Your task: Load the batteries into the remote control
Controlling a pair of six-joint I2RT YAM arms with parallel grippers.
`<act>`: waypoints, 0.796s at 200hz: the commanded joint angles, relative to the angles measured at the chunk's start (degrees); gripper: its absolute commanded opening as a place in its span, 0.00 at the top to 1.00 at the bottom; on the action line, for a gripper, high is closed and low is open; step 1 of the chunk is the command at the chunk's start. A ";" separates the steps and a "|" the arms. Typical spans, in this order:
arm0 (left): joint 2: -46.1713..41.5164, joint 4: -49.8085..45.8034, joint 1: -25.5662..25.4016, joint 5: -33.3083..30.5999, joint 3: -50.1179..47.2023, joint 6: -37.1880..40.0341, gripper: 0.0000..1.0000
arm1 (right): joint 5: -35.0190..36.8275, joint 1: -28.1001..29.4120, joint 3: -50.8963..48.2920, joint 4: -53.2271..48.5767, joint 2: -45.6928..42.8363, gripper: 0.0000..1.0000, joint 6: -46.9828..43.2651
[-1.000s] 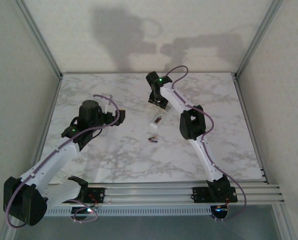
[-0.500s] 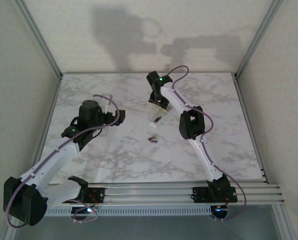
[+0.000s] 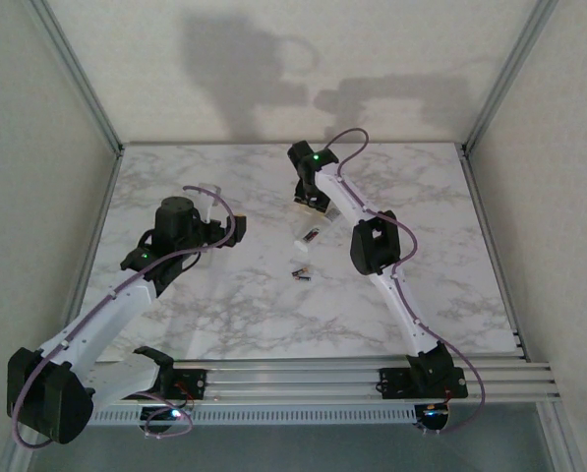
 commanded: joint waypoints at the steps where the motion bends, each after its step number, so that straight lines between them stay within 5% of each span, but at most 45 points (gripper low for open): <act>1: 0.10 1.40 0.70 0.93 -0.33 0.52 0.00 | -0.98 -0.87 -0.86 -4.80 3.97 0.57 -1.21; 85: 0.36 1.19 0.79 0.80 -0.34 0.42 0.00 | -5.41 -1.91 -2.18 -2.09 0.77 0.75 -1.04; 159: 0.57 1.13 0.80 0.34 -0.23 0.55 0.00 | 3.63 -1.72 -15.53 0.37 -17.43 0.76 2.75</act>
